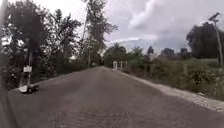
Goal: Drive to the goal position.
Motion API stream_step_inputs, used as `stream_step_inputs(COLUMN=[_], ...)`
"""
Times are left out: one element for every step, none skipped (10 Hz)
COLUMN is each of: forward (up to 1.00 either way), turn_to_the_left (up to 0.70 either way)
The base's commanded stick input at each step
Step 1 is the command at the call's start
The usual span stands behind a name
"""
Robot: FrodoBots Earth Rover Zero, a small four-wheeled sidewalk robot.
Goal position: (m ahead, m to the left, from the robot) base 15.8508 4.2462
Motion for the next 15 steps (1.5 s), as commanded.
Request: stream_step_inputs(forward=[0.7,0.7,0.7,0.7,0.7,0.7,0.7,0.7,0.7,0.7,0.7,0.7,0.7,0.7,0.7], turn_to_the_left=[0.0,0.0,0.0,0.0,0.0,0.0,0.0,0.0,0.0,0.0,0.0,0.0,0.0,0.0,0.0])
